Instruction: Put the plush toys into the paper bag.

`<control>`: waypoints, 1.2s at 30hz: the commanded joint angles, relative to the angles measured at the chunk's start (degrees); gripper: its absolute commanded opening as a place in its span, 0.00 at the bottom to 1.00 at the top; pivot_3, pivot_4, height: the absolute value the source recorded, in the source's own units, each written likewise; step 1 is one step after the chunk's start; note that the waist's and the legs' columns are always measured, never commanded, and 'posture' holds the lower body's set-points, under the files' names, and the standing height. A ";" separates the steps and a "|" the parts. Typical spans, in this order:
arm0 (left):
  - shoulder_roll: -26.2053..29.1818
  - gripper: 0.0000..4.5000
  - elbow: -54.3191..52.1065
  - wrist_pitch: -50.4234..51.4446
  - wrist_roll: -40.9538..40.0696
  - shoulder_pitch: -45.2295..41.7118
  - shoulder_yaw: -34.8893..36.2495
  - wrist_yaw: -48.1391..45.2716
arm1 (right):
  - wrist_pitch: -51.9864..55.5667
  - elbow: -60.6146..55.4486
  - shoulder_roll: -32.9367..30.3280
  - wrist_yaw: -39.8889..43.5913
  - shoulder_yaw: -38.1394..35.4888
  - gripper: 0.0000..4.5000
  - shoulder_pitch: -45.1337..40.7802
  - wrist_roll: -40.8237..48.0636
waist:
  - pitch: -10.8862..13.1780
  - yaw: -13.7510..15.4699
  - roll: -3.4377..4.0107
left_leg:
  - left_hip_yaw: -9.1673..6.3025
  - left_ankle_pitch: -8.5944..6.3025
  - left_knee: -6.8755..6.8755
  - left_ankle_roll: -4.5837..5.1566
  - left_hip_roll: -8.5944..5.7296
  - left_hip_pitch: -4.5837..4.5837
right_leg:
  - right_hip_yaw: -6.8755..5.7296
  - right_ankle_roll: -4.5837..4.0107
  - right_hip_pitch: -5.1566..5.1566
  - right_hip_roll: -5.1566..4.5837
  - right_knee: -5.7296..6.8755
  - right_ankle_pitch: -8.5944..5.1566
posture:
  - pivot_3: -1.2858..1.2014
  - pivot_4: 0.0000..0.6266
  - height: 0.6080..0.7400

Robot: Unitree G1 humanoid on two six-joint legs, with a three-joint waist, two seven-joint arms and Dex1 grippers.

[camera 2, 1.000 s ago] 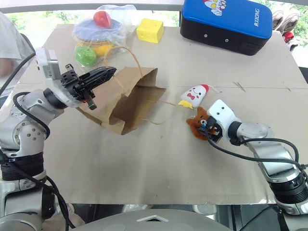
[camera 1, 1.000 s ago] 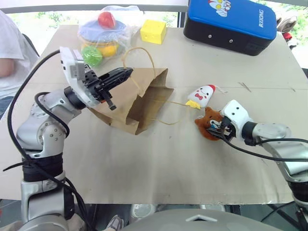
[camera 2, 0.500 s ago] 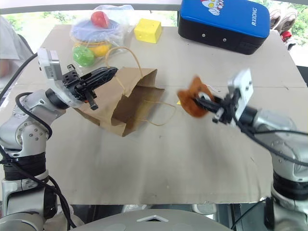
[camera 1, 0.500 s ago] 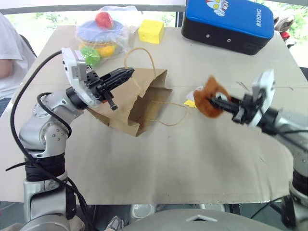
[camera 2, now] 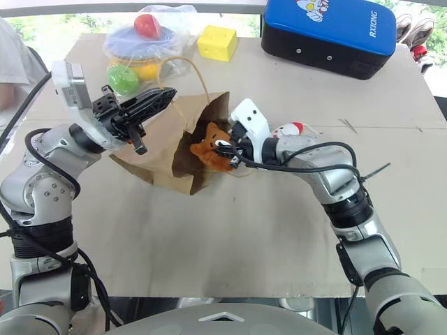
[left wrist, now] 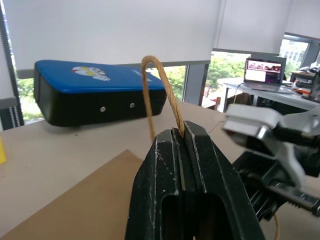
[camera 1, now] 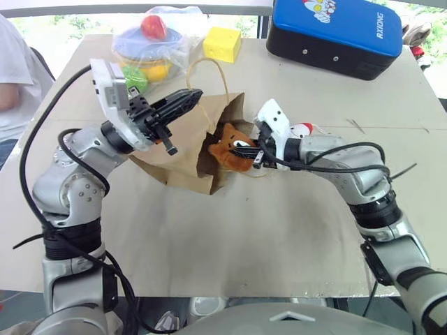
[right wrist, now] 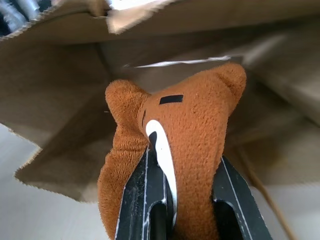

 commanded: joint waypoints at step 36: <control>0.38 0.00 -2.04 -0.27 -0.38 2.60 1.81 -0.18 | -23.67 10.82 -0.48 3.92 7.82 0.14 3.83 -22.62 | 0.01 0.48 -0.03 | 0.08 0.00 -0.01 0.00 -0.04 -0.07 | 0.07 0.00 -0.13 -0.03 0.03 0.00 | 0.52 0.24 1.00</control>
